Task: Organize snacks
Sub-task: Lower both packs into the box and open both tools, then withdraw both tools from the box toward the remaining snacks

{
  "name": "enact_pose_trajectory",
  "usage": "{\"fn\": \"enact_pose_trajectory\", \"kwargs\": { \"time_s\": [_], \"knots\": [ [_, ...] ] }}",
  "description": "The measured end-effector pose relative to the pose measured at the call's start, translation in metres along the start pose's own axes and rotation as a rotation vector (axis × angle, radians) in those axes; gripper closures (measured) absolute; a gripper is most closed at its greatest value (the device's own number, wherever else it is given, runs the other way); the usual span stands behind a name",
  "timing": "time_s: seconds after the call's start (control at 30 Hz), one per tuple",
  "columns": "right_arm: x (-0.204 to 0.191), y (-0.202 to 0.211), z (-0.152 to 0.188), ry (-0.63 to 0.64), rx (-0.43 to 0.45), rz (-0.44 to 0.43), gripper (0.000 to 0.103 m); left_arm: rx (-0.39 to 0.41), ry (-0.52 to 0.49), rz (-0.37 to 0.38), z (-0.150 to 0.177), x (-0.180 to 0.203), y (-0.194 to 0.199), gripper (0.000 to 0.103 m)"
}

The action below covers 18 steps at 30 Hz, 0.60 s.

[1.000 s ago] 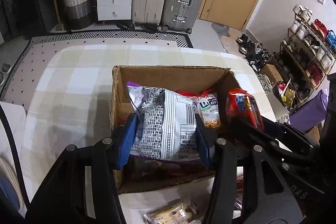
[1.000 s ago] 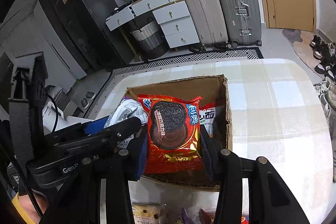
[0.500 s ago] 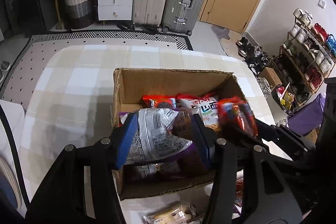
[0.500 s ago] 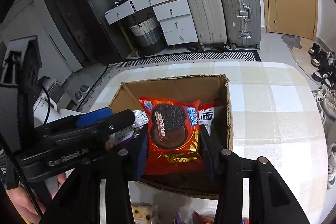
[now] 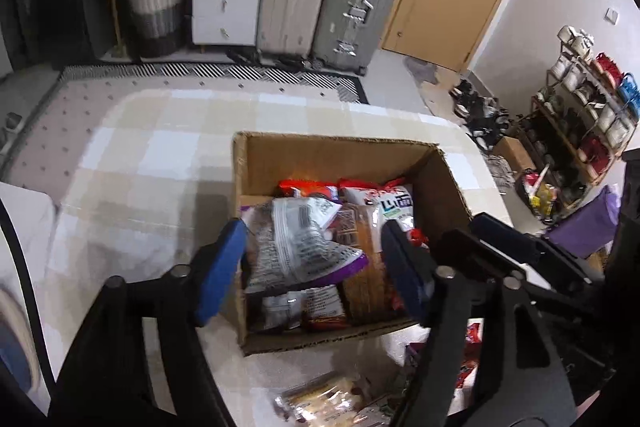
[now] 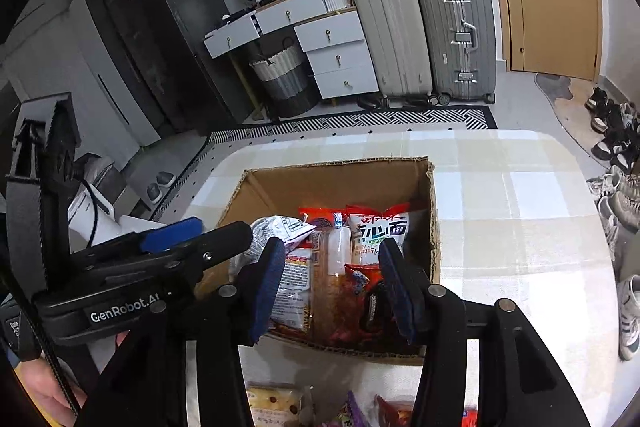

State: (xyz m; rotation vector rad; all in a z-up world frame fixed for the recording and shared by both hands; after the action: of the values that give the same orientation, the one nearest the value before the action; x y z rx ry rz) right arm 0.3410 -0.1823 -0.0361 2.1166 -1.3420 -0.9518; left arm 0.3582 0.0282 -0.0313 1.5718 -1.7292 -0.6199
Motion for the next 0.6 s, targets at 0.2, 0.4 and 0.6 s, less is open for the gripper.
{"fn": "enact_pose_trajectory", "kwargs": {
  "time_s": [0.2,0.4,0.6],
  "knots": [
    [-0.003,0.048,0.005,-0.05,0.093,-0.006,0.053,0.081,-0.044,-0.034,0.009,0.006,0.049,0.026],
    [-0.027,0.103,0.016,-0.004,0.161,-0.001,0.053,0.143,-0.057,-0.065,0.027,0.016,0.111,0.024],
    [-0.048,0.149,0.035,0.005,0.19,-0.021,0.053,0.206,-0.072,-0.069,0.052,0.029,0.178,0.021]
  ]
}}
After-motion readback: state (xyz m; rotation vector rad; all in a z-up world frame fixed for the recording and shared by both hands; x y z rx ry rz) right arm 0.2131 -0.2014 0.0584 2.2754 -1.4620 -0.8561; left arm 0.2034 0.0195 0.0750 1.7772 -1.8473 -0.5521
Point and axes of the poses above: each gripper's, at about its wrist camera, not at the fingertips, and y roughly against the way its jaws point, x to its right, z to its underside, the point moved 4 cm from there along -y, roughly the way its jaws point
